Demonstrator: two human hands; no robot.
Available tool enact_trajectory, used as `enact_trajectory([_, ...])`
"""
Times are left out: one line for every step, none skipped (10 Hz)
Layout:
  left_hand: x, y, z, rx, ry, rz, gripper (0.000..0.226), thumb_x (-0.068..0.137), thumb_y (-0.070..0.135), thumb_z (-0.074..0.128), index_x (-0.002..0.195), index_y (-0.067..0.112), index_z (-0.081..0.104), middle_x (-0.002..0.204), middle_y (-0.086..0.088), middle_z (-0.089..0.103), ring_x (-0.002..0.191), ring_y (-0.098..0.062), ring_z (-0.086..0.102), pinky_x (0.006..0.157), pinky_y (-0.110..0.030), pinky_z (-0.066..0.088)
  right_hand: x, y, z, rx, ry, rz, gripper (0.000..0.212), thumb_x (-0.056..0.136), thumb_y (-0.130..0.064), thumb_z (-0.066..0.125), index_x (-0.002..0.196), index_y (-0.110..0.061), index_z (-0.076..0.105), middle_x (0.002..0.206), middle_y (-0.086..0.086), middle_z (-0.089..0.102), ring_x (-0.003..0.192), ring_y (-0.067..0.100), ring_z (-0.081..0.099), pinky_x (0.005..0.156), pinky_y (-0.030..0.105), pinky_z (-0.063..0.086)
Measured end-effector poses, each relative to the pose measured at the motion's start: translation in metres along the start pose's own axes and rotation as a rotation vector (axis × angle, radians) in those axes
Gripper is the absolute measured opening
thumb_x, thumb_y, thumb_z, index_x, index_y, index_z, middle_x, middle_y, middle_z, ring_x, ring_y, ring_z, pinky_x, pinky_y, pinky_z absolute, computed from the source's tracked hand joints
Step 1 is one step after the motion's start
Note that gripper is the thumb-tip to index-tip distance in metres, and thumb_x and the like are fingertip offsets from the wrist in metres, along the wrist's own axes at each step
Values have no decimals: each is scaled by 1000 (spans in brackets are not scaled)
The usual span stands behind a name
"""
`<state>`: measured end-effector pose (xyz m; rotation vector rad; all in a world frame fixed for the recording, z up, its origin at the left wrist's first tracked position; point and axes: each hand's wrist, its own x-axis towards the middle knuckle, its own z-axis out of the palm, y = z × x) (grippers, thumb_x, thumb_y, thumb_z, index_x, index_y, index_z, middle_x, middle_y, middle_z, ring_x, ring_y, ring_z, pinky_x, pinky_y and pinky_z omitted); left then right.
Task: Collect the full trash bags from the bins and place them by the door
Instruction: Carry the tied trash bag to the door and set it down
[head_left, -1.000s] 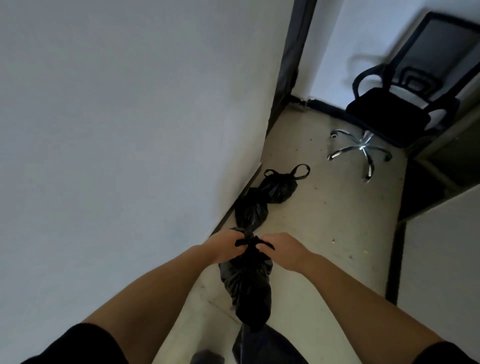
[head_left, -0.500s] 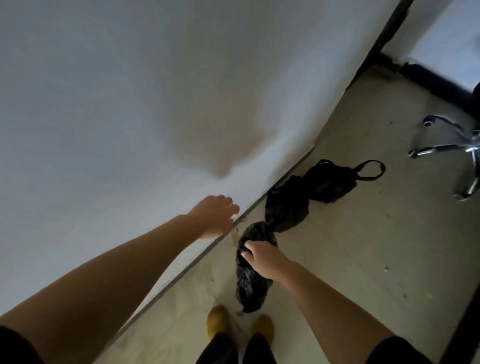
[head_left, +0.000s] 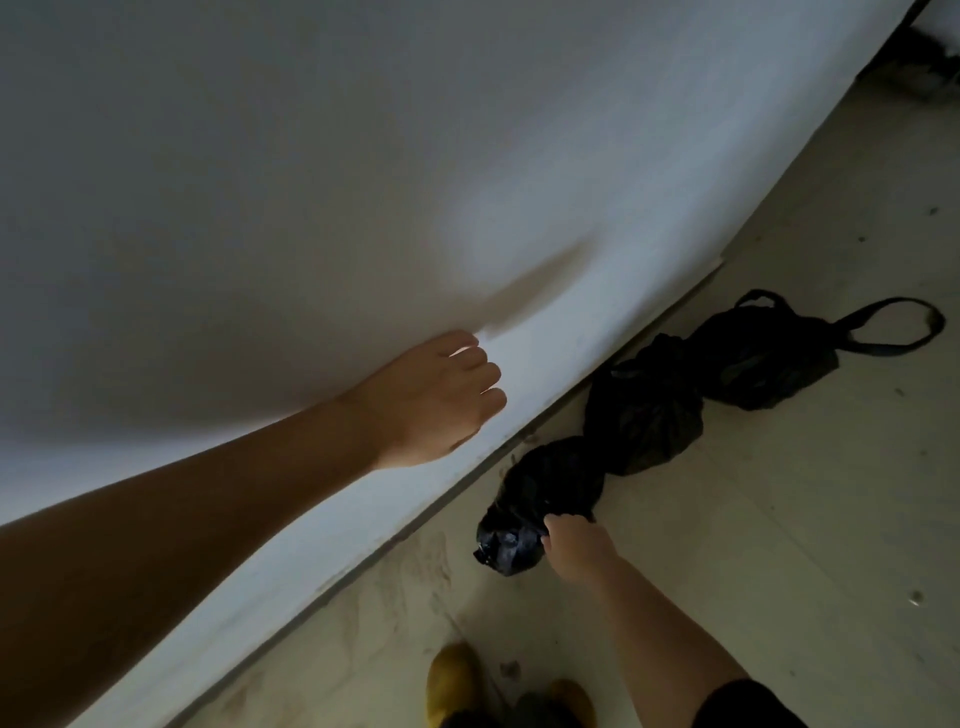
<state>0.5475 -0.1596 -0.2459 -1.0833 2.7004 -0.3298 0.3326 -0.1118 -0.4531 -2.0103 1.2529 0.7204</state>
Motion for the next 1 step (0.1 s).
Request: enact_trajectory([0, 0, 1, -22, 49, 5, 29, 86, 16, 37, 72, 15, 62, 69, -1, 59, 69, -23, 60, 87, -36, 49, -4, 3, -7, 47, 5, 18, 29, 101, -25, 34, 122, -9, 47, 125, 14, 55, 115, 30, 51, 95, 40, 41])
